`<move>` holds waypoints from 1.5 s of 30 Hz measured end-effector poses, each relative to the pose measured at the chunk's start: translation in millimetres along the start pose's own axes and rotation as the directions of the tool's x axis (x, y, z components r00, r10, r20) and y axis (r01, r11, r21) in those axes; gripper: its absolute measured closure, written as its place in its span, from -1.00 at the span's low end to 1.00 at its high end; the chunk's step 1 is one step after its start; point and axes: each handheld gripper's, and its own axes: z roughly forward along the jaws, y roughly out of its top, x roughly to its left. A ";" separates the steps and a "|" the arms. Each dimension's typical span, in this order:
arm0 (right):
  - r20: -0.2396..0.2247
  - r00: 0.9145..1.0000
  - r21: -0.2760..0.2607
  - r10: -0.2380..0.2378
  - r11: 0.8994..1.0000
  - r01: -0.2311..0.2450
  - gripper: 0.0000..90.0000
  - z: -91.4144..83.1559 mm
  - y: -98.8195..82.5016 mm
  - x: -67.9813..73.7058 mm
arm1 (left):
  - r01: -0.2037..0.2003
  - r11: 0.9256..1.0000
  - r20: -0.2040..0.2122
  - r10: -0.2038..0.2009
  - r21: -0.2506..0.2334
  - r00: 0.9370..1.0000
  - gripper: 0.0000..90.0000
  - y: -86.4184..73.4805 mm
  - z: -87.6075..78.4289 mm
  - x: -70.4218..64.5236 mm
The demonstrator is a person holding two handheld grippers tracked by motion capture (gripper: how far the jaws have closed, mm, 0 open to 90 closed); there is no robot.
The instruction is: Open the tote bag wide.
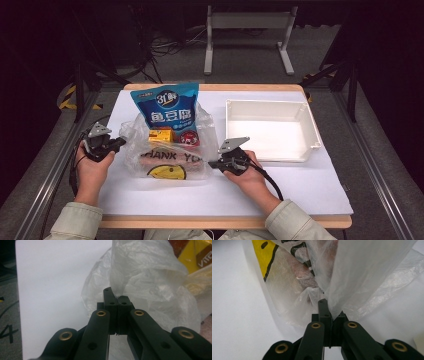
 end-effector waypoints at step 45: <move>-0.101 0.994 0.017 0.047 0.999 -0.045 0.56 -20.9 -10.1 3.1 | 0.032 0.998 0.114 -0.038 0.048 0.993 0.98 -29.7 -3.9 0.8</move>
